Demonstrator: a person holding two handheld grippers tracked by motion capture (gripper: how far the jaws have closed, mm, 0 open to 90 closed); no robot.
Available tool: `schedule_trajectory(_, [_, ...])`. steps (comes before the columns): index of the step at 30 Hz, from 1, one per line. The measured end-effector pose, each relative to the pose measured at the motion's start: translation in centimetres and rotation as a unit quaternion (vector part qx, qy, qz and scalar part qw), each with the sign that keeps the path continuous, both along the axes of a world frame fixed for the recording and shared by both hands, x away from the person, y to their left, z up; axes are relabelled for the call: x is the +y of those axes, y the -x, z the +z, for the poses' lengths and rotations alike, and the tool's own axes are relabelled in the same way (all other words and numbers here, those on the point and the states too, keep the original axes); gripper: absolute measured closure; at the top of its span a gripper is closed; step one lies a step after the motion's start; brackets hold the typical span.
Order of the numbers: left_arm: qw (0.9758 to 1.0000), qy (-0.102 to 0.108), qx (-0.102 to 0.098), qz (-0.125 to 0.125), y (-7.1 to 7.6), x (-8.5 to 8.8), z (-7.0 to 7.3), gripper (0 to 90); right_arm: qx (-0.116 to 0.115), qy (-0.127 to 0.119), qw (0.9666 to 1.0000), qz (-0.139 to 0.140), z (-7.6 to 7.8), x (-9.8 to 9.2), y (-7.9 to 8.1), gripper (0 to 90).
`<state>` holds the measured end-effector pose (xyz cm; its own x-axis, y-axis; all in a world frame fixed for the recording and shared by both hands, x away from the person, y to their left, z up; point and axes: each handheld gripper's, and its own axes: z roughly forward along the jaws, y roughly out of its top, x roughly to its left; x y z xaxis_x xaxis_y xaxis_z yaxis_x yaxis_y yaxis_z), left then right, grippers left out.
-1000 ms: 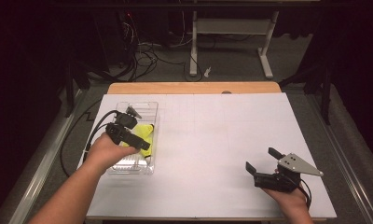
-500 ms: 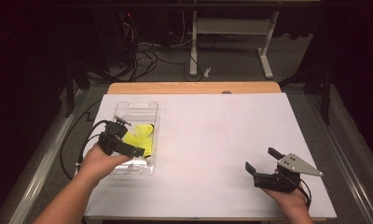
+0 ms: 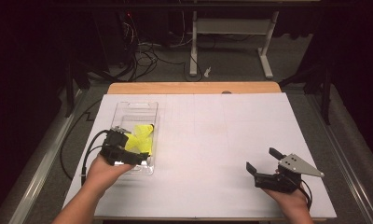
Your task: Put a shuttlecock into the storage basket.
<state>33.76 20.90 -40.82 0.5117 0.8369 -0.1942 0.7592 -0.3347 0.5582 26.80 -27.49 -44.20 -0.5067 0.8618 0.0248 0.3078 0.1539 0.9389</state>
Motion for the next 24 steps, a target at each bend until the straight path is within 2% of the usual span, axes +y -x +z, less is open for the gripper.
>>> schedule_trajectory(4, [0.9997,0.003,-0.024,0.001,0.6,0.1,-0.5,0.4,0.000,0.002,1.0000,0.001,0.0,0.1,0.0,3.0])
schedule_trajectory(7, [0.9989,0.014,-0.044,0.001,1.1,0.3,-0.7,0.4,0.002,0.003,1.0000,0.002,-0.1,0.1,-0.1,3.0])
schedule_trajectory(12, [0.9964,0.033,-0.079,0.001,2.0,0.1,-1.2,0.4,0.004,0.005,1.0000,0.004,-0.2,0.2,-0.1,2.9])
schedule_trajectory(14, [0.9945,0.034,-0.099,0.000,2.4,0.1,-1.3,0.4,0.003,0.001,1.0000,0.004,-0.2,0.1,-0.1,2.9])
schedule_trajectory(16, [0.9925,0.050,-0.112,-0.007,2.7,0.2,-1.3,0.6,0.002,0.000,1.0000,0.003,-0.1,0.0,-0.1,2.9])
schedule_trajectory(20, [0.9877,0.061,-0.144,-0.011,3.4,0.3,-1.1,0.6,0.006,0.002,1.0000,-0.002,-0.2,-0.1,-0.1,2.9])
schedule_trajectory(24, [0.9813,0.063,-0.181,-0.014,4.3,0.4,-0.9,0.4,0.006,0.002,1.0000,-0.006,-0.2,-0.1,-0.1,2.9])
